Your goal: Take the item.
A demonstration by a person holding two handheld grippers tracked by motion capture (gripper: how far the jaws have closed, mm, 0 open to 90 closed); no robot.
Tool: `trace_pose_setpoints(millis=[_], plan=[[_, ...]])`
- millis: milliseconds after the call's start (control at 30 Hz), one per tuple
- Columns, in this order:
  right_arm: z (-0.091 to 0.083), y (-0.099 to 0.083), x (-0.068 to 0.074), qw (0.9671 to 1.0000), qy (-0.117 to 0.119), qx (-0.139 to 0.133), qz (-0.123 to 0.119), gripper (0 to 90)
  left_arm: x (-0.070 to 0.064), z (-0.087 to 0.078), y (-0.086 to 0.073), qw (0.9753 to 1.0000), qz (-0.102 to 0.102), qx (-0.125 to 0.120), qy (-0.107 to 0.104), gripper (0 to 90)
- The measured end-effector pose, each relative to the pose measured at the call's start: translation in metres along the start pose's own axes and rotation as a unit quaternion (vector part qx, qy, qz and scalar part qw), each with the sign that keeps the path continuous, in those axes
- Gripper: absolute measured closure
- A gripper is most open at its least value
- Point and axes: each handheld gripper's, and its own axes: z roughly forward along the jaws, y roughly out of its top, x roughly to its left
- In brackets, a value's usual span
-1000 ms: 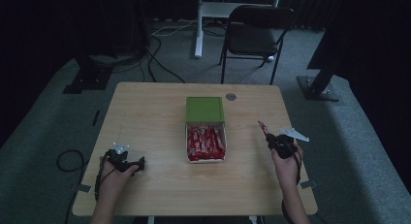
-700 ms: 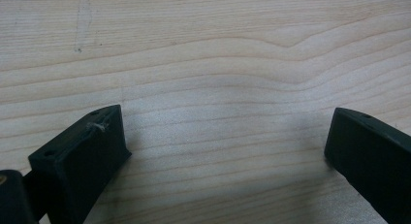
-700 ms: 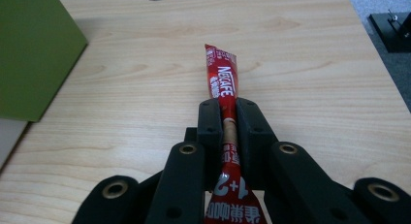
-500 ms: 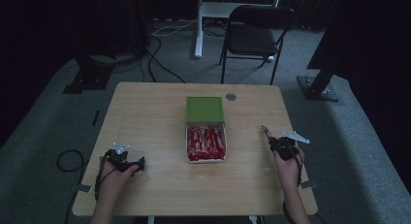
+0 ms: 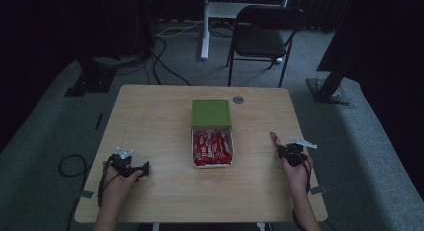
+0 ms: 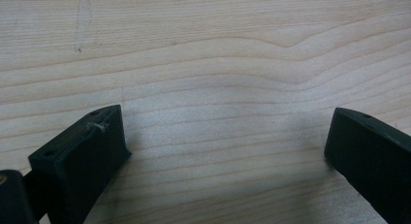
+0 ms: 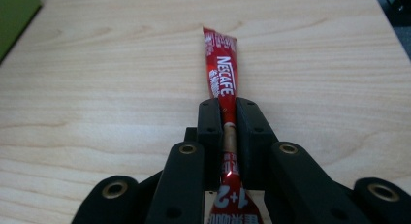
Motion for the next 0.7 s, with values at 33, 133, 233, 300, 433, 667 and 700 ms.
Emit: trace_pose_setpoints(millis=[33, 133, 233, 300, 433, 667, 700], plan=[[0.001, -0.001, 0.0, 1.0, -0.001, 0.003, 0.002, 81.4, 0.0, 0.0, 0.0, 1.0, 0.0, 0.0, 0.0, 2.0], [0.004, -0.005, 0.0, 0.9999, -0.001, 0.011, 0.003, 81.2, 0.0, 0.0, 0.0, 1.0, 0.0, 0.0, 0.0, 2.0], [0.004, -0.004, -0.001, 0.9999, 0.004, 0.013, 0.005, 78.9, 0.0, 0.0, 0.0, 1.0, 0.0, 0.0, 0.0, 2.0], [0.003, -0.003, -0.001, 0.9998, 0.008, 0.015, 0.006, 74.6, 0.0, 0.0, 0.0, 1.0, 0.0, 0.0, 0.0, 2.0], [-0.001, -0.001, -0.001, 0.9999, 0.009, 0.013, -0.003, 71.4, 0.0, 0.0, 0.0, 1.0, 0.0, 0.0, 0.0, 2.0], [-0.01, 0.001, -0.003, 0.9998, 0.019, 0.002, 0.003, 67.0, 0.0, 0.0, 0.0, 1.0, 0.0, 0.0, 0.0, 2.0], [-0.012, 0.001, -0.003, 0.9998, 0.02, 0.0, 0.002, 66.6, 0.0, 0.0, 0.0, 1.0, 0.0, 0.0, 0.0, 2.0]])
